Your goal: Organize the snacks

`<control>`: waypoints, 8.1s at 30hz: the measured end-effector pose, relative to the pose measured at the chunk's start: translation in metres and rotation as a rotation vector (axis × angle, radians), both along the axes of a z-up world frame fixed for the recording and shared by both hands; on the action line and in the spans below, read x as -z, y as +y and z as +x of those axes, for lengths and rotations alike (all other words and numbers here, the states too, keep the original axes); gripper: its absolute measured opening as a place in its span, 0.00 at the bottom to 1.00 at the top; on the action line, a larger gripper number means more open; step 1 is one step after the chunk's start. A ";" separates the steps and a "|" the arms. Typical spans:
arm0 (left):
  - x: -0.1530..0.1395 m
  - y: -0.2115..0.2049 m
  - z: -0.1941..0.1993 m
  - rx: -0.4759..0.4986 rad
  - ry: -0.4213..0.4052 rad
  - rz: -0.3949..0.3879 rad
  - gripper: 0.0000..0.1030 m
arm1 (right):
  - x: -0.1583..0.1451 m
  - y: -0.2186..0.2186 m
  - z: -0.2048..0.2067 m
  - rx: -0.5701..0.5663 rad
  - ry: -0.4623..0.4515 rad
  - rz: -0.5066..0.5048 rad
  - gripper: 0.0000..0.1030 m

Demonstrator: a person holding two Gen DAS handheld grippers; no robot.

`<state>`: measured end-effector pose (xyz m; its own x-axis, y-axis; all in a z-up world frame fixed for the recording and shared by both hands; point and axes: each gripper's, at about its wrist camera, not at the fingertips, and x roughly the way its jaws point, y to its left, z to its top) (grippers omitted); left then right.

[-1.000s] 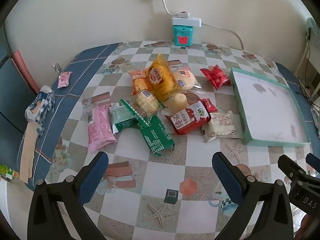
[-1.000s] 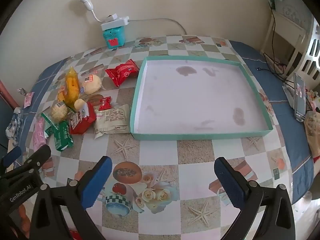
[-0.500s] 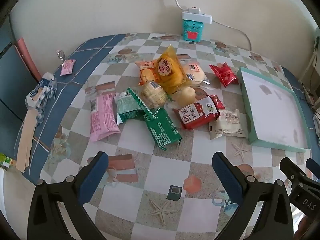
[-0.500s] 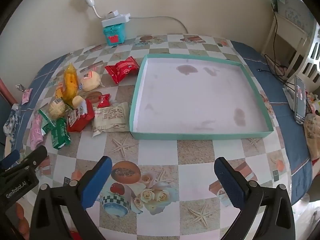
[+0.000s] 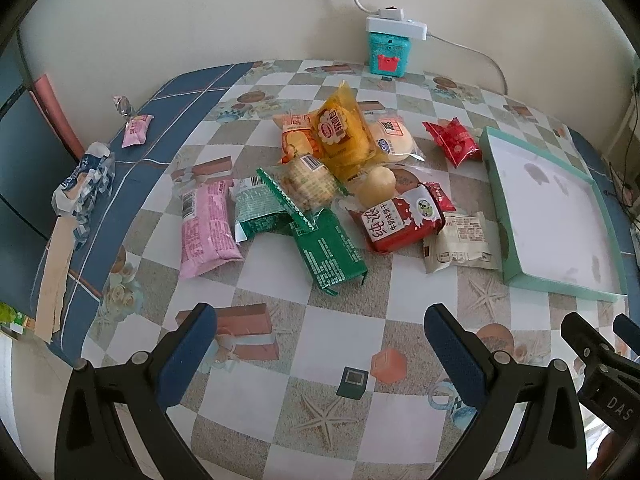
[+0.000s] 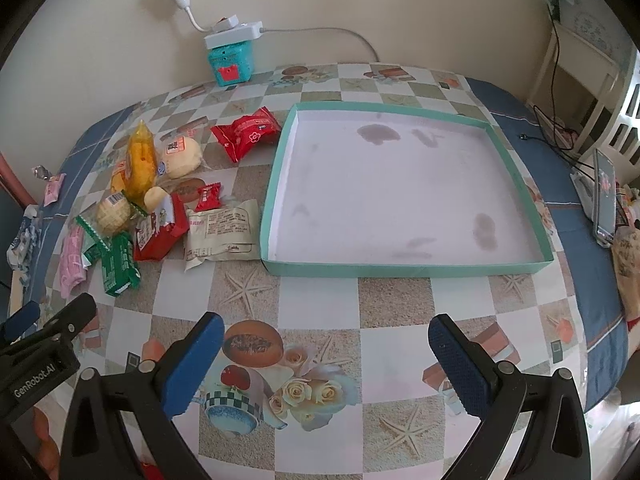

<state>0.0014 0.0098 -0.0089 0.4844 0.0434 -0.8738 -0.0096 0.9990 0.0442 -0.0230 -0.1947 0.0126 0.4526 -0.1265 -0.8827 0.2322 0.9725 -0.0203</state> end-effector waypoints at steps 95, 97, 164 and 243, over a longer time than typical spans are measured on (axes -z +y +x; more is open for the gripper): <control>-0.005 0.132 0.062 -0.225 0.007 -0.252 1.00 | -0.020 0.087 0.100 -0.193 -0.009 -0.011 1.00; 0.001 0.143 0.068 -0.238 0.022 -0.262 1.00 | -0.011 0.097 0.106 -0.215 0.011 -0.014 1.00; -0.008 0.141 0.101 -0.380 0.119 -0.247 0.38 | 0.017 0.103 0.121 -0.194 0.007 0.069 0.68; -0.053 -0.041 0.150 -0.129 -0.043 0.043 0.96 | -0.004 -0.110 0.101 0.314 -0.078 0.057 1.00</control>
<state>0.1509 -0.0310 0.0445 0.5091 0.1444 -0.8485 -0.1403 0.9866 0.0837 0.0783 -0.3048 0.0163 0.4660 -0.2223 -0.8564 0.5200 0.8519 0.0618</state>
